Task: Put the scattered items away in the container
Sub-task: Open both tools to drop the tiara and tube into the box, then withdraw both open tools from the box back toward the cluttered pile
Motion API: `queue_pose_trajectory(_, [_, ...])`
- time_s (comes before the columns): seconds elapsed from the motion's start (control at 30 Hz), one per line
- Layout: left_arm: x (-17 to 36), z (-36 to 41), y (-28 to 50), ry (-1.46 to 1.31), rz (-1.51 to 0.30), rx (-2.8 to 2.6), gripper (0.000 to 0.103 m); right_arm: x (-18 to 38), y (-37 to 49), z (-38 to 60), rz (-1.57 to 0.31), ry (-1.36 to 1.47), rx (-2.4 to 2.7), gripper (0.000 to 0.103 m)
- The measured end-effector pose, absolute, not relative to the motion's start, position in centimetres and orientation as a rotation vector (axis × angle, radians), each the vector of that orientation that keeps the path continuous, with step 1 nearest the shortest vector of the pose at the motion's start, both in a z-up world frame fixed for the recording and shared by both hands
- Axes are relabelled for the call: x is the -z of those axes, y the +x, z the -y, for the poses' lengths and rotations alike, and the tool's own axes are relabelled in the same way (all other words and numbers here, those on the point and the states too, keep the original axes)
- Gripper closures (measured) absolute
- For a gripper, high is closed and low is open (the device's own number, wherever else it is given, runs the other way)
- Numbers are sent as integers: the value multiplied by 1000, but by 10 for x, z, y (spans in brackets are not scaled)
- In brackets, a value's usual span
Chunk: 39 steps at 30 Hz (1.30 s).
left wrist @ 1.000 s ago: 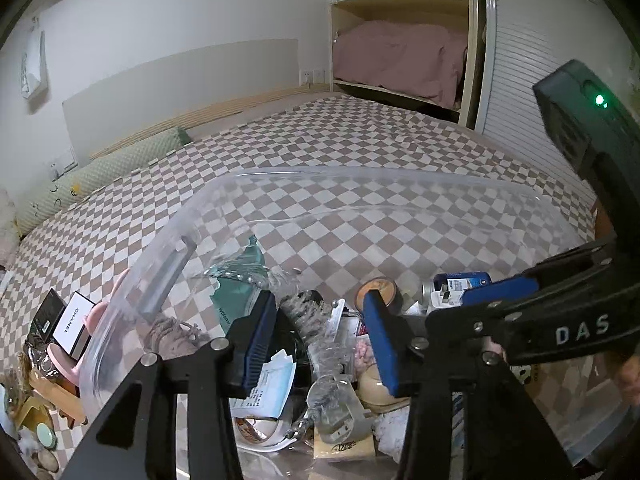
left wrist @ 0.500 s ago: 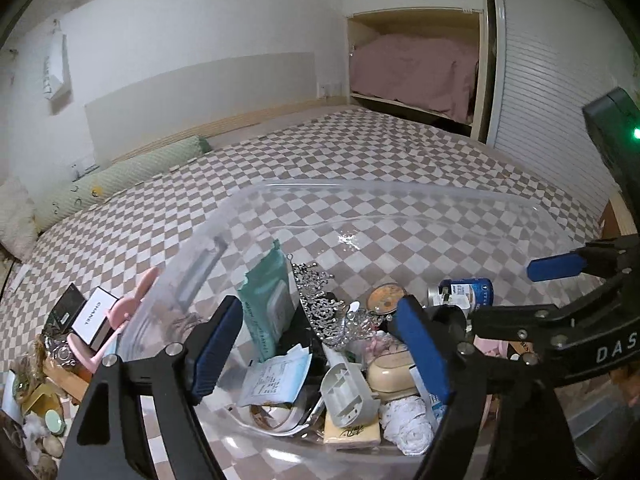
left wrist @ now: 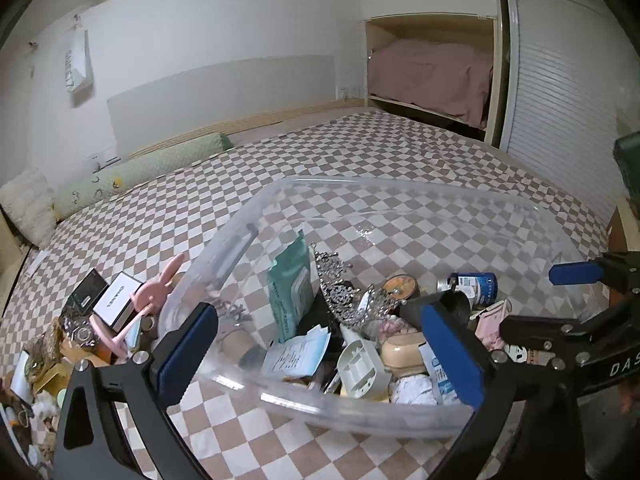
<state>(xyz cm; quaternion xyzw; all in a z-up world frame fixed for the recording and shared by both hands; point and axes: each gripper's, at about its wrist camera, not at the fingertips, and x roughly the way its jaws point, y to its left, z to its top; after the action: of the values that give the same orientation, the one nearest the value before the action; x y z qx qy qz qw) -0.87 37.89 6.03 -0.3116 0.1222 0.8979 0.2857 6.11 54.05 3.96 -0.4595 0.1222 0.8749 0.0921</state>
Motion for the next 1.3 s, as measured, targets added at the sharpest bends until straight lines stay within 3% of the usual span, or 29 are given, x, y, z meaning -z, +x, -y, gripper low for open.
queue_pose_trajectory(0.63, [-80,-330,21,-942,-205,-2464,0,-74,111,-518,-324,-946,-2727,0])
queue_pose_trajectory(0.83, [-90,-309,36,-874,-268,-2496,0,-83,124,-495,-242,-863,-2782,0])
queue_pose_trajectory(1.3, [-95,-261,41,-864,-156,-2544,0,-96,135,-449,-205,-781,-2851,0])
